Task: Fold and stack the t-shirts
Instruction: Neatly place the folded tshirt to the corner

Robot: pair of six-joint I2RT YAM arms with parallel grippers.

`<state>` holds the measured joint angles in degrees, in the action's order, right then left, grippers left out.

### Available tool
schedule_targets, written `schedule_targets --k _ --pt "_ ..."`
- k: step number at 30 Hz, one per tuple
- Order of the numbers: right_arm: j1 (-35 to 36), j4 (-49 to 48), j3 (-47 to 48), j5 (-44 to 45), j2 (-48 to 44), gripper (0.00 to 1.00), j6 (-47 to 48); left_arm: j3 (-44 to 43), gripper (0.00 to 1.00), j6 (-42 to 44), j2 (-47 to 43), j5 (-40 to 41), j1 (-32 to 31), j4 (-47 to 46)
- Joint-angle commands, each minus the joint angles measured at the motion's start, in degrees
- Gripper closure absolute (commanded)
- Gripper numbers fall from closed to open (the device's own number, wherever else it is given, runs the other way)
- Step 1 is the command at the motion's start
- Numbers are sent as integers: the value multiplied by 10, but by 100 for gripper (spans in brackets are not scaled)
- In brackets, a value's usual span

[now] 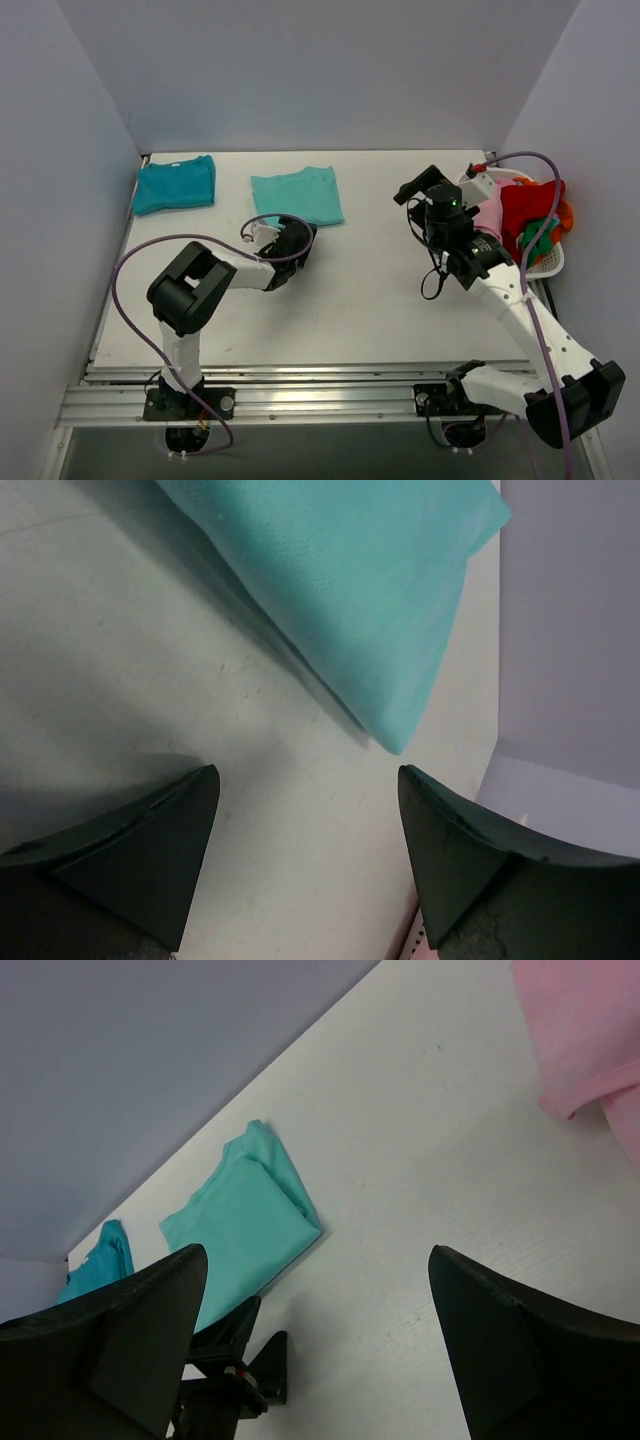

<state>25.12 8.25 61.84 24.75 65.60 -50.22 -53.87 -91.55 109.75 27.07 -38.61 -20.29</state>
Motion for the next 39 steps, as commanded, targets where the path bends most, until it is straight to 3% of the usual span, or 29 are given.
schedule_targets --k 1,8,11,13,14,15,16,20,21,24,27,28,31,33,39 --pt "-4 26 -1 33 -28 12 25 -21 16 -42 52 32 5 27" --pt "-7 41 -5 26 -39 12 36 -131 17 -92 112 52 37 146" --pt "-8 40 -13 17 -43 12 42 -191 22 -85 153 26 76 162" --pt "-10 45 -16 16 -50 12 45 -219 38 -63 182 -8 107 164" --pt "-10 46 -20 16 -52 12 47 -239 55 -52 190 -19 120 159" --pt "-10 47 -22 16 -59 12 48 -248 94 -16 203 -32 130 154" --pt "-11 50 -23 19 -64 12 50 -260 97 15 212 -61 153 138" --pt "-15 50 -27 10 -83 12 52 -369 98 154 262 -153 209 166" --pt "-15 50 -30 8 -90 12 50 -446 98 227 288 -169 219 186" --pt "-16 42 -37 -7 -104 12 49 -643 98 367 346 -192 242 347" --pt "-18 39 -41 -16 -114 12 49 -761 98 469 393 -207 262 444" --pt "-19 39 -43 -19 -115 12 49 -848 98 492 408 -208 267 501" --pt "-20 36 -47 -23 -126 12 51 -985 98 544 454 -206 291 589" --pt "-21 34 -50 -29 -130 12 54 -1001 98 556 449 -214 317 605" --pt "-23 21 -62 -39 -130 12 59 -906 98 585 358 -201 387 606"
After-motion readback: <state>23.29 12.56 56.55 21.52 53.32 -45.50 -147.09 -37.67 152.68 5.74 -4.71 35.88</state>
